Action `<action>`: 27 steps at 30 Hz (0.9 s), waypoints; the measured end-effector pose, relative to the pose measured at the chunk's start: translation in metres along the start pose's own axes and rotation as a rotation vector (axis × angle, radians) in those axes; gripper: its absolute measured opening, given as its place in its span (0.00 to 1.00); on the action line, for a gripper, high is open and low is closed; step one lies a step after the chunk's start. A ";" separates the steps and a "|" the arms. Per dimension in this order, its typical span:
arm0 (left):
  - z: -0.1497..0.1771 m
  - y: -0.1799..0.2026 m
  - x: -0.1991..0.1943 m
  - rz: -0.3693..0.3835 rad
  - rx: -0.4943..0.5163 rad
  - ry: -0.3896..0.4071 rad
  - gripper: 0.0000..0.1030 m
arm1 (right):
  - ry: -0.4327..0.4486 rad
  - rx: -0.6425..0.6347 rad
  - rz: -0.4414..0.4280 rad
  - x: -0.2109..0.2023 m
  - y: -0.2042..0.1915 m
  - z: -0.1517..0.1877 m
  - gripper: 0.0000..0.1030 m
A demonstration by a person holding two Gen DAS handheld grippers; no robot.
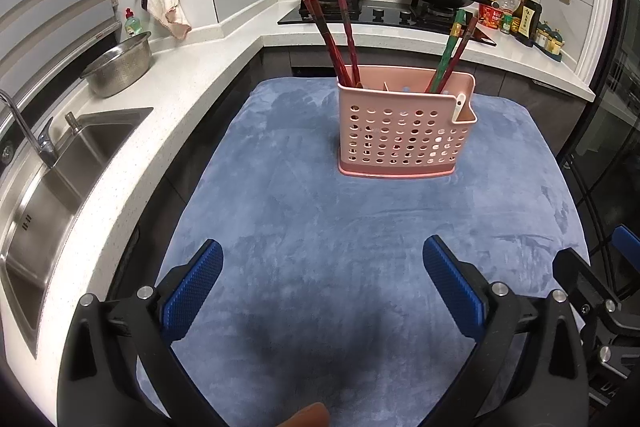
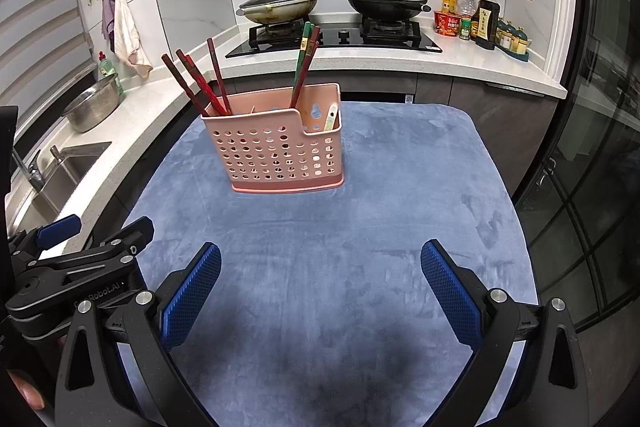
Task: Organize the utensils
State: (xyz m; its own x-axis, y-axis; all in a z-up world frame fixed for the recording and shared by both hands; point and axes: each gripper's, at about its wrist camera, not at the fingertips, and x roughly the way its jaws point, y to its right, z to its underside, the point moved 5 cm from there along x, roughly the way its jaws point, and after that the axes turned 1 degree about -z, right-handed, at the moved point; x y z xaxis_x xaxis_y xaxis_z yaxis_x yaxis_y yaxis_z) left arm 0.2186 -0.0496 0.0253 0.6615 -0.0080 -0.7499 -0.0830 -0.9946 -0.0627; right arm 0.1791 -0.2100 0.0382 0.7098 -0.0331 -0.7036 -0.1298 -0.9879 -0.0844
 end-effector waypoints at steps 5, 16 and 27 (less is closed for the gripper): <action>0.000 0.000 0.000 0.000 -0.001 0.000 0.93 | -0.001 0.000 0.001 0.001 0.000 0.000 0.94; 0.002 -0.001 0.001 0.001 -0.007 -0.003 0.93 | 0.001 -0.001 0.004 0.001 0.000 0.001 0.94; 0.002 -0.002 0.001 0.001 -0.011 -0.006 0.93 | -0.002 0.002 0.004 0.002 0.000 0.003 0.94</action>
State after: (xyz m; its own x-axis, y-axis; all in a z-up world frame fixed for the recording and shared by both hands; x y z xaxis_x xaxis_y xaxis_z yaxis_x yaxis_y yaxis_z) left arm 0.2178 -0.0475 0.0230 0.6572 -0.0088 -0.7537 -0.0753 -0.9957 -0.0541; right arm 0.1788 -0.2097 0.0346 0.7080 -0.0369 -0.7052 -0.1339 -0.9875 -0.0828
